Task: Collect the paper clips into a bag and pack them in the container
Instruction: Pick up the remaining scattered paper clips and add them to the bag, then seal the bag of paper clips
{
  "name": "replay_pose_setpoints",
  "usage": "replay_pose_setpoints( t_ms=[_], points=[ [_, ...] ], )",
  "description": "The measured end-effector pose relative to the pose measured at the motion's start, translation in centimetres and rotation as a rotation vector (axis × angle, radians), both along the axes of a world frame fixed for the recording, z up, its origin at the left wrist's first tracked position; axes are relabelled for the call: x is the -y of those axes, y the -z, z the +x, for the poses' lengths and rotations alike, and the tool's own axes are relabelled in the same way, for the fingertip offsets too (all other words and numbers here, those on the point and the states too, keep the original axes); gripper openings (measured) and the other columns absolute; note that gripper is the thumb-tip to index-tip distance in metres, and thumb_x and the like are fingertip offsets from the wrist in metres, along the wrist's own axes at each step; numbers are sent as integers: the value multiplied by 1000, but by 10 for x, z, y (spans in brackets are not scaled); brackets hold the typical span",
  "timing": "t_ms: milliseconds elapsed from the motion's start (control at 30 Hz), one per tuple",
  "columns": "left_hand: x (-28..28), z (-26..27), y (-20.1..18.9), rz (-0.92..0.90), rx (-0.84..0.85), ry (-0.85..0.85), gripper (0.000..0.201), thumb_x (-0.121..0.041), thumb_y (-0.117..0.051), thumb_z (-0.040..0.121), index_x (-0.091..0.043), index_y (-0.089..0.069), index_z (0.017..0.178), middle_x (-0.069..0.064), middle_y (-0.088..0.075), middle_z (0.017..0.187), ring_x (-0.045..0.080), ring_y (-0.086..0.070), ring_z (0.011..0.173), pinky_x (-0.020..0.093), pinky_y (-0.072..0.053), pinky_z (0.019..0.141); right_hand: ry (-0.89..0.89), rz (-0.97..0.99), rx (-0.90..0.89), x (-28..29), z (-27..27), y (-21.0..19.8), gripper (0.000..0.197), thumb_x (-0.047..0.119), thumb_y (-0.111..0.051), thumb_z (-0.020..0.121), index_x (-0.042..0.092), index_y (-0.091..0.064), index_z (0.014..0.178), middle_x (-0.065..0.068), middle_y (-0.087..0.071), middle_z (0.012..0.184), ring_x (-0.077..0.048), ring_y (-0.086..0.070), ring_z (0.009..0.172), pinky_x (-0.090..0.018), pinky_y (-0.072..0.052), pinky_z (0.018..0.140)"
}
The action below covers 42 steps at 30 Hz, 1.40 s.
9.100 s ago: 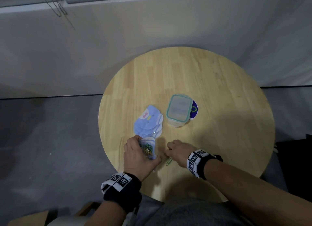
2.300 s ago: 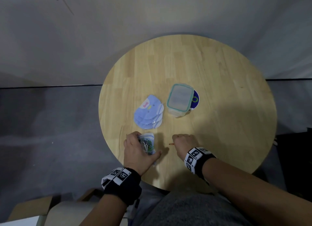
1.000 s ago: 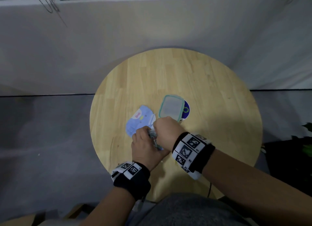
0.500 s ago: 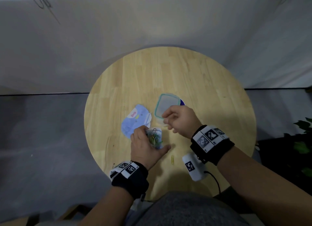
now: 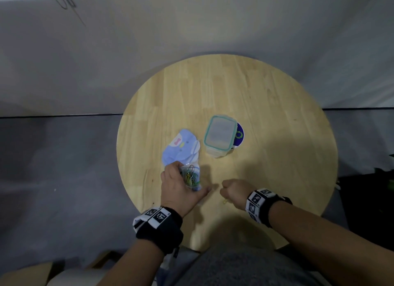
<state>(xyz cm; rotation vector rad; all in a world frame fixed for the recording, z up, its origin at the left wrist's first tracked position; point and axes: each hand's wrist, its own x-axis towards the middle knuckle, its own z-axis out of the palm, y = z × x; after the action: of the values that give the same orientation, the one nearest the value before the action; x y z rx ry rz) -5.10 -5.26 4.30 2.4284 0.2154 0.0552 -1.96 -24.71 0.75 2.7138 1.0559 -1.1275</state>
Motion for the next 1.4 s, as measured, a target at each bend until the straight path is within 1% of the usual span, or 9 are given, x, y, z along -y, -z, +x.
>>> replay_pose_setpoints(
  t_ms=[300, 533, 767, 867, 967, 1100, 1200, 1300, 1400],
  points=[
    [7, 4, -4, -10, -16, 14, 86, -41, -90, 44, -3, -44, 107, 0, -36, 98, 27, -43, 92, 35, -40, 78, 119, -67, -11, 2, -9, 0, 27, 10, -47, 85, 7, -55, 111, -15, -55, 114, -39, -60, 96, -43, -49, 79],
    [13, 5, -6, -14, -52, 17, 90, -49, -87, 44, -6, -44, 110, 2, -40, 102, 26, -43, 96, 39, -45, 81, 802, 742, 92, -14, 30, -71, 4, 6, -65, 70, 7, -62, 72, -6, -60, 61, -17, -53, 58, -28, -45, 59],
    [27, 10, -13, -69, -29, 14, 92, -51, -83, 46, -6, -42, 114, -1, -39, 103, 19, -39, 97, 33, -42, 80, 629, 719, 91, -35, 36, -109, 14, 26, -68, 81, 17, -73, 90, 4, -59, 79, -5, -53, 65, -26, -46, 69],
    [32, 14, -18, -117, -1, -8, 93, -57, -69, 45, -3, -41, 116, -1, -38, 106, 15, -35, 96, 31, -38, 80, 759, 810, 25, -26, 27, -101, 46, 38, -73, 76, 28, -61, 119, 5, -49, 101, 1, -52, 74, -19, -46, 80],
    [39, 17, -24, -157, -25, -33, 88, -47, -65, 46, -2, -40, 117, 1, -37, 107, 21, -38, 98, 36, -40, 82, 718, 804, -66, -24, 20, -93, 66, 43, -75, 68, 28, -53, 128, 4, -56, 118, -10, -60, 93, -29, -50, 89],
    [47, 21, -33, -173, -27, -65, 81, -46, -66, 51, -6, -39, 117, 0, -41, 108, 22, -40, 98, 36, -41, 81, 773, 891, -69, -22, 22, -96, 55, 17, -72, 74, 23, -55, 126, 6, -66, 105, 10, -58, 72, -13, -44, 75],
    [47, 27, -37, -222, -33, -28, 90, -50, -74, 48, -12, -37, 120, -6, -39, 110, 20, -43, 104, 34, -44, 84, 776, 954, -47, -16, 25, -105, 49, 5, -67, 78, 23, -55, 121, 18, -60, 82, 7, -58, 59, -4, -39, 61],
    [40, 33, -47, -486, -90, 38, 98, -47, -90, 39, -22, -37, 117, -2, -54, 112, 16, -58, 102, 31, -52, 82, 780, 1013, -68, -6, 35, -120, 44, 6, -65, 80, 33, -53, 112, 8, -58, 86, -8, -61, 59, -22, -54, 64],
    [28, 34, -58, -764, -207, 99, 80, -13, -92, 52, -14, -44, 116, 2, -65, 108, 12, -67, 93, 23, -54, 76, 719, 961, -64, 7, 47, -127, 38, 20, -65, 78, 45, -52, 104, -7, -60, 101, -36, -63, 80, -47, -56, 77]
  ],
)
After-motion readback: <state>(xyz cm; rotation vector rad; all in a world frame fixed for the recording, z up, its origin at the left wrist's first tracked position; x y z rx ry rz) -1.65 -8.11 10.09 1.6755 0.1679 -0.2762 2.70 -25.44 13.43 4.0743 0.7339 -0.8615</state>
